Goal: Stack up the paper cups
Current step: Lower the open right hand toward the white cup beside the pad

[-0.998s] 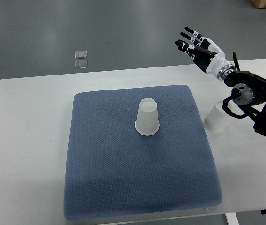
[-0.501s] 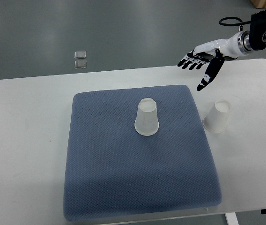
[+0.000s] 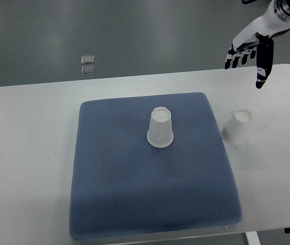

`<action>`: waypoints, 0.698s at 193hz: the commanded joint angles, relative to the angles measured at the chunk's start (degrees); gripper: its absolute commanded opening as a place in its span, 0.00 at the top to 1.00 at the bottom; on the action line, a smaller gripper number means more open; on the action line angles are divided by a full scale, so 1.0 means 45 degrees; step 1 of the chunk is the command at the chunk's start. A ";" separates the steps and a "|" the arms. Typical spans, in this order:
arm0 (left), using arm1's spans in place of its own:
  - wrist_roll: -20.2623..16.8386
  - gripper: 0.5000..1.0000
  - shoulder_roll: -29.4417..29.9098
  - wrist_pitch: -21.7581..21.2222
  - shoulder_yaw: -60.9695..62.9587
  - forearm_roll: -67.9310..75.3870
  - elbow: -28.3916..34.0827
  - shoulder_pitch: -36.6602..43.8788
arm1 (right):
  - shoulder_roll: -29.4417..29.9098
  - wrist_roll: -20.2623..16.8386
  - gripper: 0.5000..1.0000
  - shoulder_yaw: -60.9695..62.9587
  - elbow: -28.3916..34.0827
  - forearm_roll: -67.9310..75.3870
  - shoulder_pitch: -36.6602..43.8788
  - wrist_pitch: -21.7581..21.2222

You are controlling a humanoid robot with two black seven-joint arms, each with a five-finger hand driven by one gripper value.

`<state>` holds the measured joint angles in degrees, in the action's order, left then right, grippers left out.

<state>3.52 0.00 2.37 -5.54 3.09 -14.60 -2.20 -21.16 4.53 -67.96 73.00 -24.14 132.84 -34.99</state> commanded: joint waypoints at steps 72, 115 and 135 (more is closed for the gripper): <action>-0.0001 0.00 0.0000 0.0002 0.0039 -0.0023 0.0041 -0.0020 | -0.0004 -0.0011 0.15 -0.0542 0.0751 0.0072 0.1280 -0.0002; -0.0001 0.00 0.0000 0.0002 0.0039 -0.0042 0.0119 -0.0020 | -0.0317 0.0008 0.15 -0.0523 0.0692 0.0091 -0.0224 0.0588; -0.0001 0.00 0.0000 0.0002 0.0058 -0.0042 0.0139 -0.0020 | -0.0356 -0.0011 0.15 -0.0503 0.0653 0.0111 -0.1239 0.2246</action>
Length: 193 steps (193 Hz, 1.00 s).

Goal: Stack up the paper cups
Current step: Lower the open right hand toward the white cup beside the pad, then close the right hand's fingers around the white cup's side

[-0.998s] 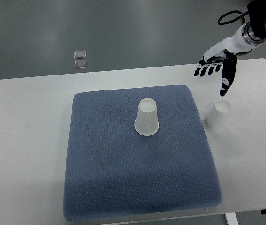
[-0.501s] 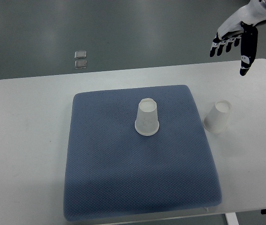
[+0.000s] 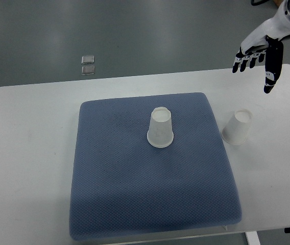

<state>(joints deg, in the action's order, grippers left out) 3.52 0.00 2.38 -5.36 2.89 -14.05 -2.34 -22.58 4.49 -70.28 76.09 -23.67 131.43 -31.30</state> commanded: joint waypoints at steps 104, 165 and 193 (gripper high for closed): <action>-0.0001 0.00 0.0000 -0.0001 0.0000 0.0003 0.0017 0.0012 | 0.0624 -0.1173 0.15 0.0228 -0.0932 0.1374 -0.4889 0.5274; -0.0001 0.00 0.0000 -0.0001 -0.0020 0.0003 0.0036 0.0012 | 0.0976 -0.1193 0.15 0.0208 -0.1089 0.1902 -0.6100 0.6720; -0.0001 0.00 0.0000 -0.0020 -0.0020 0.0003 0.0036 0.0012 | 0.1151 -0.1193 0.15 0.0208 -0.1108 0.1902 -0.6412 0.6935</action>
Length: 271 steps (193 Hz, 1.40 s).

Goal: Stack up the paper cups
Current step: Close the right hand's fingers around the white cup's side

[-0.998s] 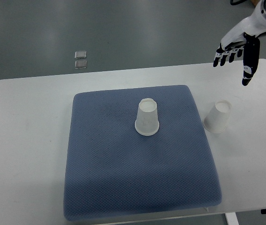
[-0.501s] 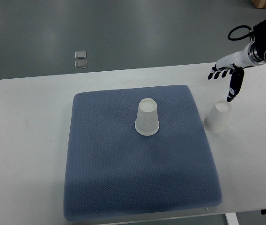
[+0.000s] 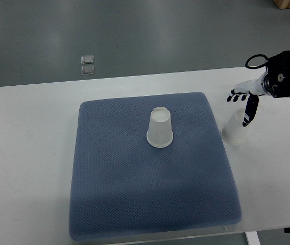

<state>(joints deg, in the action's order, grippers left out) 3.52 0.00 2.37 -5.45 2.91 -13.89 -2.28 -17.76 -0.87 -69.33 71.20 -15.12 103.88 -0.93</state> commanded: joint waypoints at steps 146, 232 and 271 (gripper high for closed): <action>0.0000 0.00 0.0000 -0.0019 0.0001 -0.0001 0.0019 0.0039 | 0.0295 0.0018 0.35 -0.0121 -0.0763 -0.0038 -0.1267 0.0480; 0.0000 0.00 0.0000 -0.0019 0.0001 -0.0001 0.0000 0.0058 | 0.0295 0.0038 0.70 -0.0180 -0.0783 -0.0096 -0.1384 0.0597; 0.0000 0.00 0.0000 -0.0019 0.0001 -0.0001 0.0000 0.0058 | 0.0121 0.0038 0.75 -0.0219 -0.0647 -0.0096 -0.1112 0.0559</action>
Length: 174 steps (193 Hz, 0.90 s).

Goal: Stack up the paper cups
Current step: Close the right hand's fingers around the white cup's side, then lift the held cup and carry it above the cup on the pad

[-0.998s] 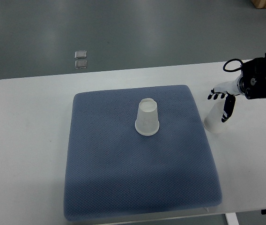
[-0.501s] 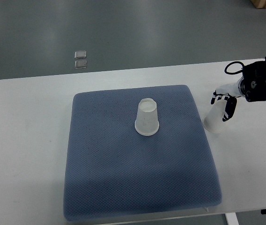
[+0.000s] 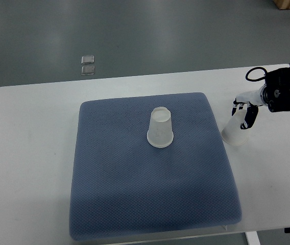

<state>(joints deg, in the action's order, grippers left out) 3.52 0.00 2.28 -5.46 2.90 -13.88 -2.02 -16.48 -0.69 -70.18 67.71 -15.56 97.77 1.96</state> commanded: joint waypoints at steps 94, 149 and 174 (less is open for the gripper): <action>0.0000 0.00 0.0000 0.0000 0.0042 0.0019 -0.0137 -0.0020 | -0.1026 0.0095 0.74 -0.1259 0.2279 -0.0605 0.7005 -0.3814; 0.0000 0.00 0.0000 0.0020 0.0042 0.0039 -0.0176 -0.0039 | -0.0890 0.0153 0.74 -0.1181 0.2689 -0.0605 1.0617 -0.6391; 0.0000 0.00 0.0000 0.0020 0.0062 0.0019 -0.0157 -0.0039 | -0.0714 0.0251 0.74 -0.0927 0.2825 -0.0605 1.1418 -0.6821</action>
<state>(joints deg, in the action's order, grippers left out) 3.52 0.00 2.37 -5.26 3.09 -14.68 -2.15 -20.36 0.02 -75.25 79.93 -18.28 146.43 -27.34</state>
